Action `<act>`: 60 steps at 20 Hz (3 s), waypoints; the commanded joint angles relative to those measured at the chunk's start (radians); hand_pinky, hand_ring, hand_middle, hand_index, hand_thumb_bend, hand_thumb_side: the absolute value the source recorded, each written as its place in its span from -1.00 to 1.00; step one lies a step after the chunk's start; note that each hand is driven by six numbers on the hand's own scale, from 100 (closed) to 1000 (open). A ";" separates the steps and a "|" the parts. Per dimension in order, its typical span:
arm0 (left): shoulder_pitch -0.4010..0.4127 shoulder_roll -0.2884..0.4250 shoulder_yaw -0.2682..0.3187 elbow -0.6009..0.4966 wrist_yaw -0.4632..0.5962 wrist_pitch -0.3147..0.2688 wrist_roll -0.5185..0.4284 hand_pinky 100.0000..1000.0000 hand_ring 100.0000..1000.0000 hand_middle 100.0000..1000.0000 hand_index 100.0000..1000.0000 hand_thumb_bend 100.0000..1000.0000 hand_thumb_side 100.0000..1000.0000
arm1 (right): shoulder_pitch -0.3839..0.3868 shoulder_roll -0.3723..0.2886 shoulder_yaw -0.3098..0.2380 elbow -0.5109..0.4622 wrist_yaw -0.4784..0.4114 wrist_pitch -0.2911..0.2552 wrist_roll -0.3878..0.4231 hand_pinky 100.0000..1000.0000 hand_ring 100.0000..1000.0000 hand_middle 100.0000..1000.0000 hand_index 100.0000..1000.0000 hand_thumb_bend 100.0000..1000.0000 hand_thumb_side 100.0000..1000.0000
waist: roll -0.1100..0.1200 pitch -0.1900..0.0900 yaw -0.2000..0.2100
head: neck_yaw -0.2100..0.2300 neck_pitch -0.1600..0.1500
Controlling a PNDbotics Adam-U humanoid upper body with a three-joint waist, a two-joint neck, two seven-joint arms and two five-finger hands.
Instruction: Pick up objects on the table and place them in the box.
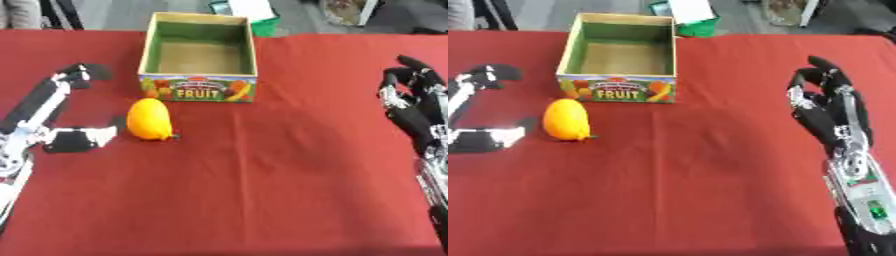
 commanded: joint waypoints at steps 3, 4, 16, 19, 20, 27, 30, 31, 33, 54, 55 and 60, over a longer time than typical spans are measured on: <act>-0.034 -0.030 -0.020 0.085 -0.090 -0.005 0.017 0.60 0.82 0.61 0.64 -0.23 -0.86 | -0.010 -0.017 -0.001 -0.008 -0.004 -0.001 0.003 0.16 0.61 0.28 0.69 -1.00 -0.67 | 0.003 -0.015 -0.005 | 0.002 -0.002; -0.038 -0.042 -0.022 0.106 -0.108 -0.001 0.033 0.60 0.82 0.61 0.64 -0.23 -0.87 | -0.010 -0.016 -0.001 -0.008 -0.004 -0.001 0.004 0.16 0.61 0.28 0.69 -1.00 -0.67 | 0.002 -0.015 -0.006 | 0.001 -0.002; -0.105 -0.128 -0.052 0.255 -0.280 0.006 0.187 0.50 0.68 0.43 0.34 -0.45 -1.00 | -0.011 -0.012 0.003 -0.005 -0.002 -0.001 0.008 0.16 0.61 0.28 0.69 -1.00 -0.67 | 0.001 -0.009 -0.016 | 0.006 0.000; -0.115 -0.138 -0.051 0.274 -0.280 0.014 0.221 0.46 0.59 0.27 -0.02 -0.78 -1.00 | -0.011 -0.012 0.003 -0.005 -0.003 -0.001 0.008 0.16 0.61 0.28 0.69 -1.00 -0.66 | 0.001 -0.009 -0.016 | 0.007 0.001; -0.118 -0.139 -0.049 0.275 -0.275 0.018 0.237 0.45 0.56 0.23 -0.08 -0.85 -1.00 | -0.011 -0.011 0.003 -0.005 -0.003 -0.001 0.008 0.16 0.61 0.28 0.69 -1.00 -0.66 | 0.001 -0.009 -0.016 | 0.006 0.001; -0.138 -0.112 -0.036 0.168 -0.150 0.062 0.315 0.44 0.50 0.12 -0.42 -1.00 -0.86 | -0.009 -0.013 0.002 -0.004 -0.004 -0.001 0.006 0.16 0.61 0.28 0.69 -1.00 -0.66 | 0.004 -0.012 -0.018 | 0.005 0.002; -0.181 -0.080 -0.029 0.080 -0.091 0.081 0.306 0.41 0.45 0.10 -0.42 -1.00 -0.91 | -0.009 -0.013 0.004 -0.004 -0.005 0.000 0.008 0.16 0.61 0.28 0.69 -1.00 -0.66 | 0.005 -0.015 -0.020 | 0.008 0.003; -0.199 -0.071 -0.028 0.063 -0.078 0.088 0.300 0.40 0.44 0.10 -0.41 -1.00 -0.92 | -0.009 -0.013 0.005 -0.004 -0.005 0.000 0.009 0.16 0.61 0.28 0.69 -1.00 -0.66 | 0.005 -0.017 -0.021 | 0.010 0.003; -0.247 -0.060 -0.025 0.061 -0.067 0.099 0.288 0.39 0.43 0.10 -0.40 -1.00 -0.96 | -0.010 -0.011 0.008 -0.003 -0.006 0.000 0.012 0.16 0.61 0.28 0.69 -1.00 -0.66 | 0.006 -0.019 -0.028 | 0.016 0.001; -0.593 -0.095 0.122 0.812 -0.555 -0.065 0.244 0.29 0.42 0.11 -0.18 -0.61 -0.92 | -0.095 0.033 0.092 0.006 -0.025 0.010 0.098 0.16 0.61 0.28 0.69 -1.00 -0.64 | 0.048 -0.016 -0.256 | 0.124 -0.044; -0.596 -0.093 0.126 0.814 -0.579 -0.074 0.206 0.29 0.42 0.12 -0.16 -0.60 -0.91 | -0.094 0.033 0.092 0.007 -0.025 0.010 0.098 0.16 0.61 0.28 0.69 -1.00 -0.64 | 0.048 -0.017 -0.257 | 0.125 -0.044; -0.599 -0.090 0.139 0.801 -0.649 -0.085 0.087 0.34 0.38 0.29 0.44 -0.20 -0.79 | -0.092 0.035 0.092 0.009 -0.025 0.010 0.098 0.16 0.61 0.28 0.68 -1.00 -0.64 | 0.049 -0.022 -0.258 | 0.128 -0.042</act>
